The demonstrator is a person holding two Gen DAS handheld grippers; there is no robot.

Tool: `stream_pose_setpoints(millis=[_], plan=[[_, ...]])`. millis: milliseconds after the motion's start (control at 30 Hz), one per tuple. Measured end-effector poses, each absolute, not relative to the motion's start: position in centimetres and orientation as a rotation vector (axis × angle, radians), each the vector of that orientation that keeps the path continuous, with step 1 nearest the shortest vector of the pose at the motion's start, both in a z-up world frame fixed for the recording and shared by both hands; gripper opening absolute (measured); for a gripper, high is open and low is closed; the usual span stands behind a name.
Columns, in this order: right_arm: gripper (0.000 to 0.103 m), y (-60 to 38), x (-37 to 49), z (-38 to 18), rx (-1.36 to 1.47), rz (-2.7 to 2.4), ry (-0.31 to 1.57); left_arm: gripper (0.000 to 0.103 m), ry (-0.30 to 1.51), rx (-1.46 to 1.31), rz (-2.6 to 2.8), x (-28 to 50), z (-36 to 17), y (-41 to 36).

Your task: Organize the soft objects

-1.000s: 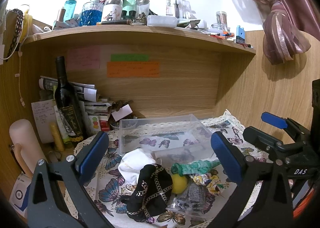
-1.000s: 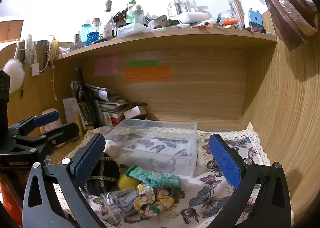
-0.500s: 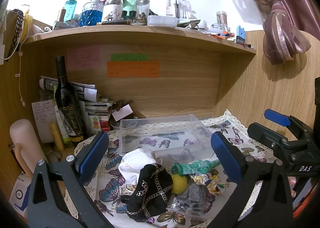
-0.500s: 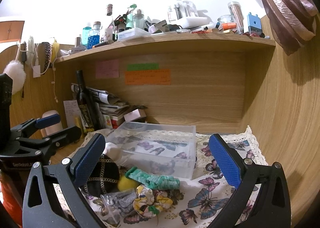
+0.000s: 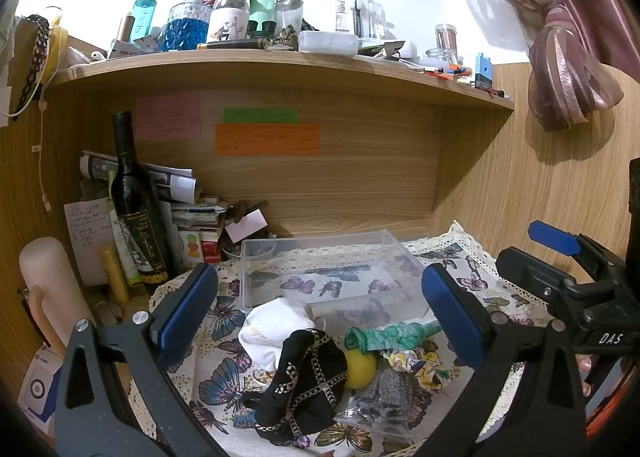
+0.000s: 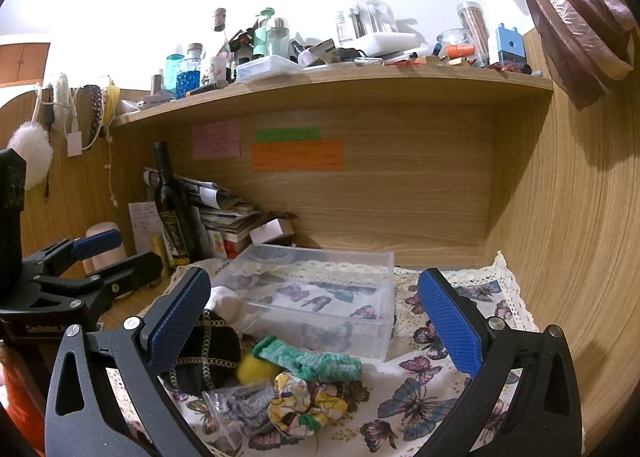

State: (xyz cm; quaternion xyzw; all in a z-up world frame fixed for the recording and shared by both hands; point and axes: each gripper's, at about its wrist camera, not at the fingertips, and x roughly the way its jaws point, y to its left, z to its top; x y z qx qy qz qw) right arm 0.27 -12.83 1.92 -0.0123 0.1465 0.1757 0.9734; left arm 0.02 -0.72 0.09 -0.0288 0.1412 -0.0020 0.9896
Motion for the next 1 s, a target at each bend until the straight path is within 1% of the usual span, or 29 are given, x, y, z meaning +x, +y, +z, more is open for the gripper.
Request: stream_pose_setpoints(millis=[533,867,900,967,1000], plan=[[0.103,-12.5,0.8,1.7,-0.032,0.362,0.306,0.103,0.27,-0.051,-0.012,0.2,0.0,-0.6],[0.103,-12.4,2.2,0.8,-0.036,0.388,0.336,0.103,0.311,-0.054,-0.042,1.5,-0.6,-0.1],[0.103,-12.4,2.3,0.7,-0.041,0.389,0.337,0.102,0.312,-0.053,-0.037,1.6,-0.7,0.1],[0.102,-12.4,2.6,0.3,-0.05,0.388,0.351,0.091,0.319,-0.054,-0.004,1.9,-0.8,0.6],[0.101,-12.4,2.8,0.2,-0.053,0.386,0.357,0.082,0.331,-0.054,0.004,2.2,-0.9,1.0]])
